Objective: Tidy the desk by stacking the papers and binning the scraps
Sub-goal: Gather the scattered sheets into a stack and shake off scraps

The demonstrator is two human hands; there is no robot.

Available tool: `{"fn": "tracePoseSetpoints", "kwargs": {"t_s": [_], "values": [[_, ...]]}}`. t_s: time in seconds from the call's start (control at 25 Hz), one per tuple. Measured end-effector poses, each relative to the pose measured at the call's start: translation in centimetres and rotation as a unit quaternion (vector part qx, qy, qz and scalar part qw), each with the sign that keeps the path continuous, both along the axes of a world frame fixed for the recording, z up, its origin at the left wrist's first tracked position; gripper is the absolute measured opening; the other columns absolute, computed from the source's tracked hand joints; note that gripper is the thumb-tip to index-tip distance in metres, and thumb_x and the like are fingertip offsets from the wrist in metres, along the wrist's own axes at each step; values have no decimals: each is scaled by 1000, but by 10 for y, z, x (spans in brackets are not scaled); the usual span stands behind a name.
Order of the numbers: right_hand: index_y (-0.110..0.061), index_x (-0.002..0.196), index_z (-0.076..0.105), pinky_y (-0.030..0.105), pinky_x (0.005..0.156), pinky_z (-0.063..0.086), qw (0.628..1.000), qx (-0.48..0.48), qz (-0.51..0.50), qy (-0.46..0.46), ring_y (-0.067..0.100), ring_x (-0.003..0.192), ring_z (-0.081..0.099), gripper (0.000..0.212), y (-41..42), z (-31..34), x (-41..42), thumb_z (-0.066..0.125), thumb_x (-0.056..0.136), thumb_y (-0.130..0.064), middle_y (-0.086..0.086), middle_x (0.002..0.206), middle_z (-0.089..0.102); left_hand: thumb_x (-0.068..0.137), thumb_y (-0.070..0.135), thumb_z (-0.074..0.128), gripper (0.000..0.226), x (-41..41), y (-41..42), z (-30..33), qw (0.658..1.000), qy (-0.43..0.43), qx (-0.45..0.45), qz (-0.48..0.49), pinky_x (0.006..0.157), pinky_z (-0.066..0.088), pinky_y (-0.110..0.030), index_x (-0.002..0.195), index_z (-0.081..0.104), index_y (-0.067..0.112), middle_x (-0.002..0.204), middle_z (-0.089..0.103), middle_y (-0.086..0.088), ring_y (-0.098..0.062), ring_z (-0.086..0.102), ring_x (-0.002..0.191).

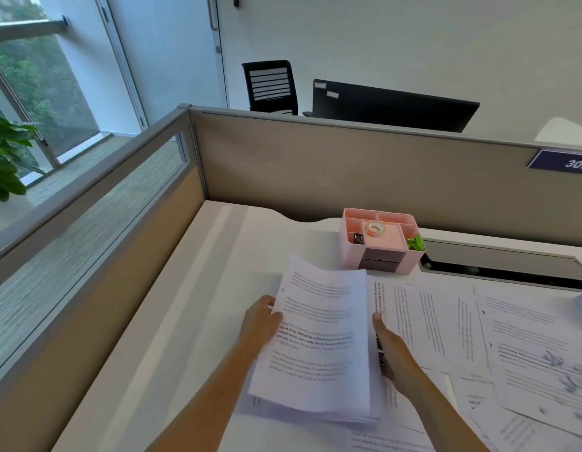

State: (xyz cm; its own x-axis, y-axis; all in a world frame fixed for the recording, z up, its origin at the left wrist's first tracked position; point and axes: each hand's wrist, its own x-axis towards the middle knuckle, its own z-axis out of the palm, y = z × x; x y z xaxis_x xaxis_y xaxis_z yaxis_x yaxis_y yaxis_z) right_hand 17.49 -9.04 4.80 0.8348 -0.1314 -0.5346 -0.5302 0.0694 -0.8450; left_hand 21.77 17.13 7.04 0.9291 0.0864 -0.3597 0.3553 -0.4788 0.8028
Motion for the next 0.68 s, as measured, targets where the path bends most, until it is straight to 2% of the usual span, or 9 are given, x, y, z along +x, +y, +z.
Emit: {"fn": "tracePoseSetpoints", "kwargs": {"t_s": [0.08, 0.16, 0.24, 0.28, 0.36, 0.44, 0.56, 0.68], "values": [[-28, 112, 58, 49, 97, 50, 999, -37, 40, -2, 24, 108, 61, 39, -3, -5, -1, 62, 82, -53, -1, 116, 64, 91, 12, 51, 14, -4, -12, -6, 1000, 4, -10, -11, 73, 55, -31, 105, 55, 16, 106, 68, -6, -22, 67, 87], [-16, 115, 58, 47, 95, 52, 996, -72, 54, -15, 25, 103, 65, 41, -3, -12, -5, 74, 80, -29, 7, 117, 66, 93, 14, 52, 18, -8, -15, -10, 1000, 2, -21, -10, 71, 54, -29, 110, 55, 14, 105, 67, -6, -20, 67, 84], [-14, 114, 57, 42, 89, 56, 994, -93, 47, -32, 24, 98, 67, 38, -2, -15, -8, 75, 80, -12, 9, 116, 67, 94, 17, 54, 18, -12, -9, -12, 1000, -15, -22, 13, 71, 53, -29, 111, 57, 14, 105, 67, -8, -16, 65, 80], [-14, 112, 58, 39, 85, 56, 994, -91, 41, -38, 23, 95, 67, 36, -3, -14, -9, 74, 80, -9, 9, 114, 67, 93, 18, 56, 19, -14, -2, -15, 999, -29, 7, 34, 75, 52, -30, 111, 58, 14, 108, 66, -10, -17, 64, 81], [-13, 108, 60, 37, 81, 56, 996, -76, 20, -46, 24, 93, 68, 31, -12, -10, -11, 73, 81, -6, 10, 109, 68, 92, 19, 58, 27, -18, 21, -23, 990, -41, 123, 59, 88, 47, -36, 118, 57, 13, 120, 56, -14, -27, 58, 101], [-9, 107, 61, 39, 82, 56, 996, -74, 0, -52, 28, 93, 68, 28, -28, -8, -14, 72, 81, -4, 13, 108, 69, 91, 27, 60, 42, -24, 46, -32, 975, 0, 216, 52, 96, 41, -41, 128, 48, 11, 132, 40, -16, -36, 42, 119], [-4, 110, 62, 50, 89, 53, 994, -93, -11, -55, 34, 95, 67, 29, -53, -10, -25, 70, 82, -4, 17, 108, 69, 86, 42, 64, 60, -32, 64, -38, 975, 54, 214, 37, 96, 38, -40, 133, 39, 14, 135, 30, -12, -34, 29, 125], [-3, 113, 61, 52, 90, 53, 993, -110, -14, -47, 35, 94, 67, 32, -66, -17, -33, 71, 82, -6, 17, 108, 69, 79, 54, 67, 73, -40, 59, -40, 971, 66, 230, 6, 93, 39, -38, 134, 36, 17, 133, 27, -8, -30, 28, 124]]}}
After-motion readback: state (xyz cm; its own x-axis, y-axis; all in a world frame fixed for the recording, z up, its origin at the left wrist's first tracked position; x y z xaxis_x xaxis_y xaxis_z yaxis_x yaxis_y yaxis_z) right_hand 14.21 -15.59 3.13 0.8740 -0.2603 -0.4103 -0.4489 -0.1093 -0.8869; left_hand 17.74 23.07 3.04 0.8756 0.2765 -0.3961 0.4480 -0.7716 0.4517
